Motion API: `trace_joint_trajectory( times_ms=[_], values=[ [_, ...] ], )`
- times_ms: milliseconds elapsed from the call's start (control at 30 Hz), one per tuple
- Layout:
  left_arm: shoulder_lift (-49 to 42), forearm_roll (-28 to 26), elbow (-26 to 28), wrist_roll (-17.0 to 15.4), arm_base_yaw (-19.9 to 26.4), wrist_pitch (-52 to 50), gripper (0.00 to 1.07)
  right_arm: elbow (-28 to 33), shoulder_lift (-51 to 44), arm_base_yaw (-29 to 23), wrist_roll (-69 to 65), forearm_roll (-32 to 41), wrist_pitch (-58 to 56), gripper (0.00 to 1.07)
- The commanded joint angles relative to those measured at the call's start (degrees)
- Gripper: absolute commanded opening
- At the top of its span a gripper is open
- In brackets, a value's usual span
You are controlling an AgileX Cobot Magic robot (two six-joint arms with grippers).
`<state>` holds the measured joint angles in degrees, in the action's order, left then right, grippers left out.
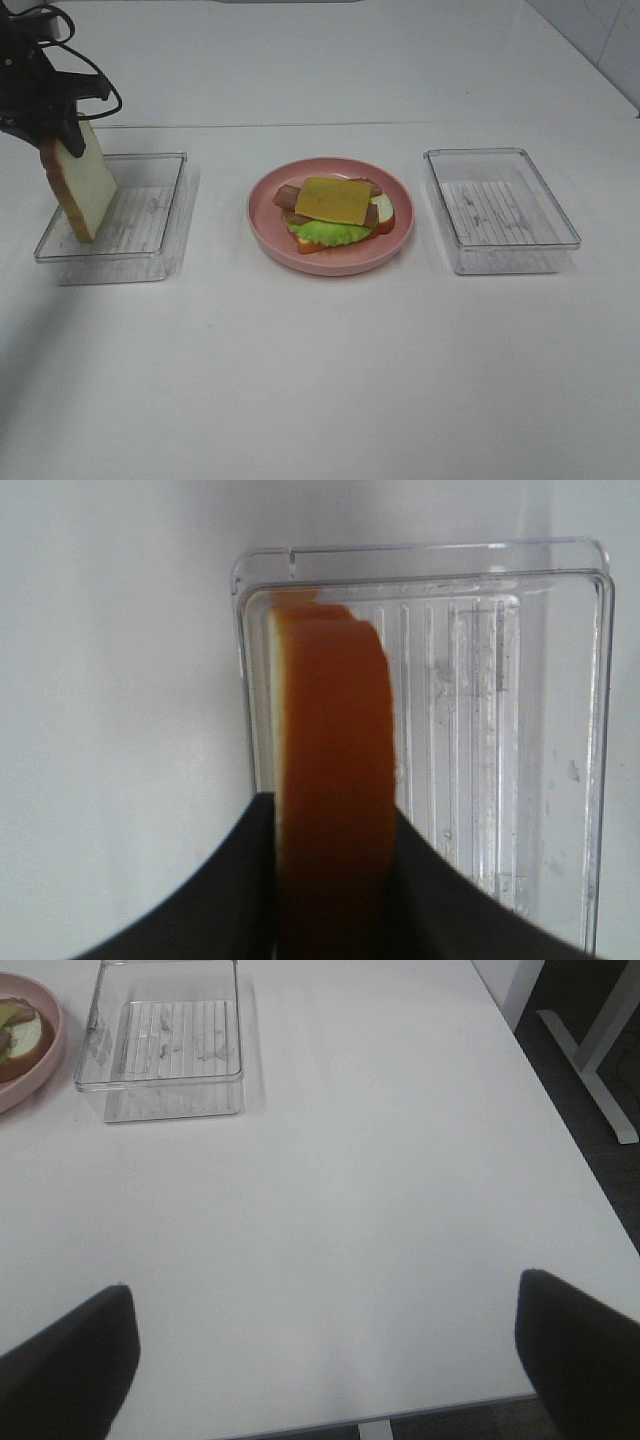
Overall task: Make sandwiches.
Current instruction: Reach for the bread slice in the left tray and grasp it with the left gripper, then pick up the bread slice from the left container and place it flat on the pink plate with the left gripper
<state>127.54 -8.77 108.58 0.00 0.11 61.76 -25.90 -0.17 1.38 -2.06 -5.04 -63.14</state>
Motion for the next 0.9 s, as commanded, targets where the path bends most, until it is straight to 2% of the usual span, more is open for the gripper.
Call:
trace_joint_trajectory(
  times_ms=[33, 233, 400, 500, 567, 667, 733, 867, 900],
  values=[
    [0.34, -0.46, -0.23, -0.4, 0.0, 0.11, 0.0, 0.0, -1.72, 0.23, 0.52, -0.23, 0.11, 0.99],
    [0.29, -1.49, -0.11, -0.4, 0.0, 1.03, 0.0, 0.0, -1.72, 0.23, 0.52, -0.23, 0.11, 0.99],
    [-0.97, -5.44, 0.52, -0.4, -0.23, 0.69, 0.0, 0.0, -1.72, 0.23, 0.52, -0.23, 0.11, 0.99],
    [-1.43, -8.59, 3.09, -0.4, -0.86, 1.2, 0.0, 0.0, -1.72, 0.23, 0.52, -0.23, 0.11, 0.99],
    [-1.49, -12.09, 6.88, -0.34, -2.18, 2.23, 0.0, 0.0, -1.72, 0.23, 0.52, -0.23, 0.11, 0.99],
    [-1.49, -13.87, 9.11, -0.34, -3.44, 2.29, 0.0, 0.0, -1.72, 0.23, 0.52, -0.23, 0.11, 0.99],
    [-1.49, -15.76, 11.92, -0.34, -5.9, 1.72, 0.0, 0.0, -1.72, 0.23, 0.52, -0.23, 0.11, 0.99],
    [-1.49, -17.36, 13.18, -0.4, -8.37, -0.29, 0.0, 0.0, -1.72, 0.23, 0.52, -0.23, 0.11, 0.99],
    [-1.49, -20.17, 13.18, -0.4, -9.74, -1.83, 0.0, 0.0, -1.72, 0.23, 0.52, -0.23, 0.11, 0.99]
  ],
)
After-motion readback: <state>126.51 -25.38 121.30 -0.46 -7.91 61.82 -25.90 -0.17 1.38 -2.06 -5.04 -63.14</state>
